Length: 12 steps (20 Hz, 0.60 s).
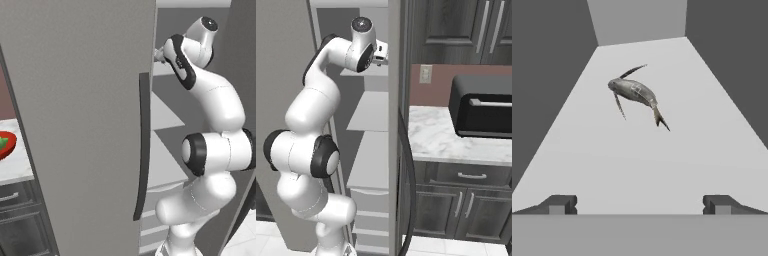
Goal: Take the fish, corn, and steak from the freezer and place them in the bowl on the counter.
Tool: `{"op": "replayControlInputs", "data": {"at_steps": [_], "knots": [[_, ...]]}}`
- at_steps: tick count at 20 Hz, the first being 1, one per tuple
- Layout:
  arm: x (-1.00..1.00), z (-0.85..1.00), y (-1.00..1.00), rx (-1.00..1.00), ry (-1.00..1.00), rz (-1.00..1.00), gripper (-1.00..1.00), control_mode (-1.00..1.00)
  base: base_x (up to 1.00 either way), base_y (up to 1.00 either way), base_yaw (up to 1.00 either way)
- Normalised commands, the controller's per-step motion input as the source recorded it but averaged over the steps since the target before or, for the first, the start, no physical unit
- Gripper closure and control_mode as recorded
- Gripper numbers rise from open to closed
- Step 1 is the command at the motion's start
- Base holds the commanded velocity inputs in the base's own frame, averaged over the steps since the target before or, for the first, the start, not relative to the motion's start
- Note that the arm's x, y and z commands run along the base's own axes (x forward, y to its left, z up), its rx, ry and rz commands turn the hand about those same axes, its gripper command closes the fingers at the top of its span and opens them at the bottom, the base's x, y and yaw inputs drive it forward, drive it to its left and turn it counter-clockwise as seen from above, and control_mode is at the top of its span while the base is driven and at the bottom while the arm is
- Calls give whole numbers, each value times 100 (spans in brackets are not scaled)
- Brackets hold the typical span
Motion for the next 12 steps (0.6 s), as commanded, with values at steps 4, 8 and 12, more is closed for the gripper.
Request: {"op": "replayControlInputs", "data": {"at_steps": [4,8,12], "knots": [[36,0,0,0,0,0,-100,-100,0,0,0],[28,0,0,0,0,2,-100,-100,0,0,0],[27,0,0,1,0,2,-100,-100,0,0,0]]}}
